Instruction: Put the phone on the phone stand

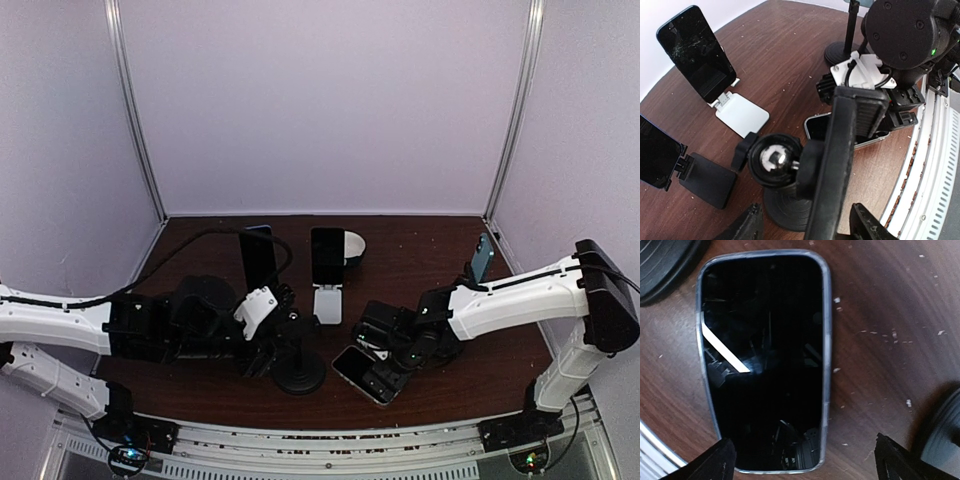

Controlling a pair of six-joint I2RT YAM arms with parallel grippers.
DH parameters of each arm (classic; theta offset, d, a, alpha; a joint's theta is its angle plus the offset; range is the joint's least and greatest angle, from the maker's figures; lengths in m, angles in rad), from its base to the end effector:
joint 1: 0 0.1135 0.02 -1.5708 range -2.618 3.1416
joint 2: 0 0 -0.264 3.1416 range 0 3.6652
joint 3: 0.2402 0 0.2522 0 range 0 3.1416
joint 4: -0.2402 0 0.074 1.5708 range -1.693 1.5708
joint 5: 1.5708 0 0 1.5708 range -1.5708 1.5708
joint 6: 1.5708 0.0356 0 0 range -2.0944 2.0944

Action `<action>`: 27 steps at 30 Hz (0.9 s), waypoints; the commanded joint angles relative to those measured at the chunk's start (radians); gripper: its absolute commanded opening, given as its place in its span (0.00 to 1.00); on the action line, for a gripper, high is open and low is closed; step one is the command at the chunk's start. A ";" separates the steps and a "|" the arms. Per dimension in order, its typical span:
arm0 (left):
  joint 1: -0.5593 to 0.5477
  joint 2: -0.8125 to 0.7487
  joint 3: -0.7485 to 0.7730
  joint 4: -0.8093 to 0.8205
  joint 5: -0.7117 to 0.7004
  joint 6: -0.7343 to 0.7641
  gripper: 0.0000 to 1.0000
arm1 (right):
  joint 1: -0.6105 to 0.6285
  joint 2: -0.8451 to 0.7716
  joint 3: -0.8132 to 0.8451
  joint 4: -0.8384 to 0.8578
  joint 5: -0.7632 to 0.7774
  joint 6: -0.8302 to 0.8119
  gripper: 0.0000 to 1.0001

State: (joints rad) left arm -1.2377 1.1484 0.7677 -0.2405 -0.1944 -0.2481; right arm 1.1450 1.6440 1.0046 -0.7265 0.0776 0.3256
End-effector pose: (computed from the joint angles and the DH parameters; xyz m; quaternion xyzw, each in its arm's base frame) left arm 0.0883 -0.2341 0.2556 0.3813 0.8001 -0.2442 0.3935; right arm 0.1239 0.2666 0.1716 -0.3923 0.9133 0.0399 0.1017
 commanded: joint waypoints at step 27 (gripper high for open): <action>0.001 -0.188 0.150 -0.055 -0.106 -0.008 0.66 | 0.112 -0.319 -0.080 0.169 0.228 0.110 0.36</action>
State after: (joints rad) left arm -1.2377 1.0027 0.8421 -0.3180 -0.2657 -0.2485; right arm 1.2289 1.4967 0.9459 -0.6769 0.0883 0.3740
